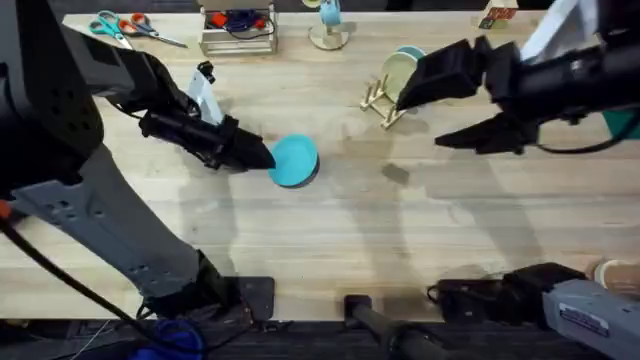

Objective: Pick up the plates from the table one by one and place each into a slot on the dish rack.

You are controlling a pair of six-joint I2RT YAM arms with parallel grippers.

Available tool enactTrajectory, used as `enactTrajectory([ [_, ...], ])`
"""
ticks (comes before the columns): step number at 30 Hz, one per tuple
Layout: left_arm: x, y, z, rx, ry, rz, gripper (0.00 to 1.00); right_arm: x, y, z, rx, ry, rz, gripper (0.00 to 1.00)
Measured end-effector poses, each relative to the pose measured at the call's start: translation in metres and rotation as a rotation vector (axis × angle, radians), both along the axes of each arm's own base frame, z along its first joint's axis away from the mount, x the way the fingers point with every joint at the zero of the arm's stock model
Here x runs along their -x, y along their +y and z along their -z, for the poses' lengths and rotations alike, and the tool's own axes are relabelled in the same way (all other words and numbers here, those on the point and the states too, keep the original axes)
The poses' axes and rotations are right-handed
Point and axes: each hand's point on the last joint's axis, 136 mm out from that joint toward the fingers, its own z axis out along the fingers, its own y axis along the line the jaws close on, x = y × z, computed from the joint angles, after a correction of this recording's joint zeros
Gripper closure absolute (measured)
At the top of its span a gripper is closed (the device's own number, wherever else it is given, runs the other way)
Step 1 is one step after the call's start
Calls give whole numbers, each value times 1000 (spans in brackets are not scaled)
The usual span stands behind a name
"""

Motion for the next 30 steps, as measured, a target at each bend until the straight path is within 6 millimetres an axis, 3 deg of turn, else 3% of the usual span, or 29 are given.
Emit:
enactTrajectory([
  [8, 0, 0, 0, 0, 0, 0, 960, -3, 10, 23, -69, 29, 4, 9],
  [21, 0, 0, 0, 0, 0, 0, 961, -11, 15, 35, -92, -33, -31, 9],
  [30, 0, 0, 0, 0, 0, 0, 960, -1, 26, 85, -178, -30, -77, 9],
])
